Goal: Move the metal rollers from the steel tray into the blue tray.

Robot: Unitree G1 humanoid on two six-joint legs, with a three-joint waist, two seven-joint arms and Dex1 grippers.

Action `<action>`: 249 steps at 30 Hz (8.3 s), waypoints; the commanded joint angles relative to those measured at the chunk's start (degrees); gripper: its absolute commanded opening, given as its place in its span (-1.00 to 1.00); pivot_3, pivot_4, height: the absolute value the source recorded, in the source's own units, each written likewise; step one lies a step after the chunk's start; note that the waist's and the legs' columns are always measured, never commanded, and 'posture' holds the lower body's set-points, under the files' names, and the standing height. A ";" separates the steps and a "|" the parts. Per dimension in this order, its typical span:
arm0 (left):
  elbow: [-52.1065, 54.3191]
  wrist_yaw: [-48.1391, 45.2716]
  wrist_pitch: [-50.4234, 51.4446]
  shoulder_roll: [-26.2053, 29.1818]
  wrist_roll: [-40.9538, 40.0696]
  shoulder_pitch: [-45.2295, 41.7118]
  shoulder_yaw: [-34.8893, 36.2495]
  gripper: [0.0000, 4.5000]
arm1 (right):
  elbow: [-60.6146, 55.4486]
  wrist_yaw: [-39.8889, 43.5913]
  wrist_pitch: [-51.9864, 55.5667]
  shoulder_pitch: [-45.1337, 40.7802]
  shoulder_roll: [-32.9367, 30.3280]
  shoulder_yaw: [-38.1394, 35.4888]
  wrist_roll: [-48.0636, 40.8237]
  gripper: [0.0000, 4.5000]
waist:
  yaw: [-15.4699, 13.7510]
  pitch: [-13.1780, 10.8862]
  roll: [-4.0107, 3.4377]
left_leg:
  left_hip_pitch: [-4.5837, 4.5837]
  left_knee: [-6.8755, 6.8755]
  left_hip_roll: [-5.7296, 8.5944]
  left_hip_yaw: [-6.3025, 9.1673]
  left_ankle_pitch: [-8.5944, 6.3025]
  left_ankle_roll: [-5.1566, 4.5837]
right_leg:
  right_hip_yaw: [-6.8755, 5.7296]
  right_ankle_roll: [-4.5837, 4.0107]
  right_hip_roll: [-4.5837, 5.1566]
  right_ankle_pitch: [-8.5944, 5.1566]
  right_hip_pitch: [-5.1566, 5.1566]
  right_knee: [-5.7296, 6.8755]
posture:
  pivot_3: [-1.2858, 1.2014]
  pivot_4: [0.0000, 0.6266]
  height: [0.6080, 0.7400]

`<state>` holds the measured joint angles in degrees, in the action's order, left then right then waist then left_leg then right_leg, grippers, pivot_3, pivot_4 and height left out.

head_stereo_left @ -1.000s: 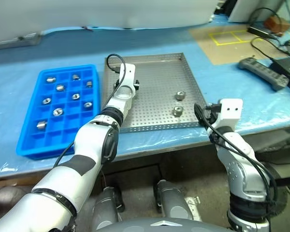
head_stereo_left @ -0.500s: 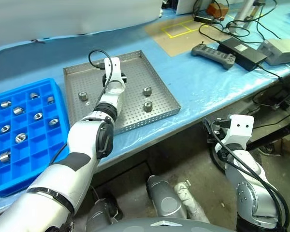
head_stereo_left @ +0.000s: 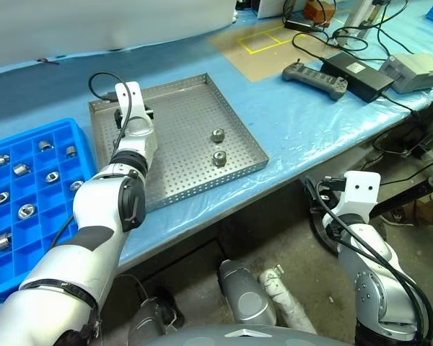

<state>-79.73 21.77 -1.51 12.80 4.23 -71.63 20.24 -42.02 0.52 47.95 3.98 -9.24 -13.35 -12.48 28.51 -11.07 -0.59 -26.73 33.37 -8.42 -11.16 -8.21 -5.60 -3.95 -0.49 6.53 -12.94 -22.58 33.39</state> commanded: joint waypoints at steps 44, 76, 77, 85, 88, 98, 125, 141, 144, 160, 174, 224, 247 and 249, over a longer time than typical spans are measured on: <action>1.30 0.24 -2.03 0.46 0.47 8.60 0.20 -0.23 | 6.37 4.04 -2.50 -6.10 -5.54 -1.53 0.00 0.40 | 0.84 0.00 0.00 | -0.29 0.93 0.60 0.18 -0.56 -0.65 | -0.23 0.33 0.78 0.18 0.39 -0.03 | -0.70 -0.52 1.00; 92.45 -49.53 19.75 12.25 -30.06 51.69 -3.31 -0.23 | 79.35 36.34 -38.94 -54.70 10.59 15.79 -0.48 0.40 | -37.03 -0.27 0.08 | -0.36 1.10 0.12 0.88 0.26 0.54 | -0.91 -2.35 0.62 -1.02 -0.93 3.53 | 0.29 -0.52 1.00; 94.91 -49.92 21.88 12.96 -31.45 54.23 -2.88 -0.23 | 79.90 36.64 -39.32 -54.88 10.93 15.91 -0.37 0.40 | -37.72 -0.29 0.05 | -0.29 0.93 0.12 0.75 0.33 0.67 | -0.89 -2.41 0.64 -1.05 -0.86 3.52 | 0.29 -0.52 1.00; 96.35 -55.02 26.68 21.62 -28.72 62.37 -5.85 -0.23 | 80.27 37.21 -40.13 -54.08 11.63 16.04 0.10 0.40 | -40.42 -0.34 0.04 | 0.46 -1.80 0.27 -0.26 1.19 2.14 | 0.17 -1.22 0.76 -1.21 -1.39 3.22 | 0.28 -0.52 1.00; 93.32 -55.21 24.63 21.70 -26.76 61.80 -6.95 -0.23 | 79.47 36.84 -39.90 -53.43 11.54 16.03 0.25 0.40 | -40.39 -0.36 0.01 | 1.06 -2.50 0.24 -0.05 1.39 2.63 | 0.11 -0.84 0.61 -1.43 -1.34 2.97 | 0.27 -0.52 1.00; 85.64 -53.45 19.11 15.72 -25.25 53.63 -8.25 -0.23 | 77.25 35.48 -39.32 -51.46 11.38 16.11 0.83 0.40 | -40.53 -2.08 -2.74 | 2.01 0.81 0.03 4.97 -1.34 6.94 | -3.93 -1.04 0.91 -1.52 1.02 1.10 | 0.22 -0.52 1.00; 60.76 -49.25 7.23 7.70 -15.92 37.62 -13.54 -0.23 | 68.14 30.62 -35.18 -46.01 10.11 16.16 0.90 0.40 | -35.35 0.12 -0.81 | 1.09 -0.30 -0.39 7.47 0.47 6.43 | -1.20 -2.60 -3.60 -7.11 2.81 5.51 | 0.12 -0.52 1.00; 72.83 -41.11 18.60 9.35 -14.70 44.40 -11.81 -0.07 | 69.79 30.49 -36.04 -46.58 9.33 16.26 1.16 0.40 | -34.25 0.11 -0.81 | 1.40 -0.19 -0.38 7.43 0.37 6.23 | -1.29 -2.61 -3.50 -7.02 3.36 5.33 | 0.13 -0.52 1.00; 72.39 -40.94 19.19 9.18 -14.35 44.24 -12.33 0.35 | 69.96 30.01 -36.42 -46.67 9.08 16.19 1.58 0.40 | -34.23 0.11 -0.81 | 1.41 -0.19 -0.38 7.40 0.36 6.19 | -1.29 -2.67 -3.50 -6.99 3.39 5.30 | 0.12 -0.52 1.00; 59.51 -55.42 13.50 2.32 -22.31 28.06 -13.97 0.93 | 64.34 16.19 -39.78 -47.06 4.38 10.07 3.92 0.40 | -33.06 0.11 -0.81 | 1.42 -0.19 -0.33 6.95 0.50 5.34 | -1.16 -2.86 -3.30 -6.85 3.36 5.24 | -0.04 -0.52 1.00; 52.37 -63.87 9.52 -1.12 -22.03 24.95 -17.03 0.93 | 55.33 7.13 -18.80 -47.53 -10.31 3.53 6.37 0.40 | -29.99 0.08 -0.78 | 1.44 -0.21 -0.33 6.49 0.44 5.26 | -0.80 -2.61 -3.29 -6.71 3.34 5.00 | -0.13 -0.52 1.00; 82.91 -53.14 21.86 0.32 -25.94 43.42 -17.30 0.93 | 115.57 3.77 -45.16 -70.61 -20.18 -0.13 11.17 0.40 | -37.20 0.04 -0.92 | -0.38 1.03 -0.53 5.86 0.20 4.60 | -0.53 -2.54 -3.12 -6.49 1.49 5.83 | 0.21 -0.52 1.00; 78.73 -55.93 21.71 -0.33 -26.42 39.59 -18.79 0.94 | 116.11 -2.03 -39.13 -65.74 -22.13 -5.15 6.83 -0.34 | -37.11 0.05 -0.94 | -0.36 1.25 -0.56 5.85 0.22 4.62 | -0.49 -2.52 -3.13 -6.48 1.46 6.14 | 0.17 -0.52 1.00; 78.17 -56.26 21.21 -0.29 -26.46 39.26 -18.68 0.94 | 115.98 -1.59 -39.01 -65.47 -21.94 -5.20 6.64 -0.58 | -37.00 0.05 -0.93 | -0.35 1.30 -0.56 5.85 0.22 4.62 | -0.49 -2.51 -3.13 -6.48 1.49 6.15 | 0.17 -0.52 1.00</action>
<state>-2.24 -33.80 21.32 12.35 -22.21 -31.32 1.43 75.08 -1.29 8.69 -62.09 -30.94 -17.92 -4.88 -8.49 -11.02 -1.53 -27.07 34.70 -8.99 -5.31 -8.00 -0.99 -4.44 -2.99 3.40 -19.41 -21.08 39.54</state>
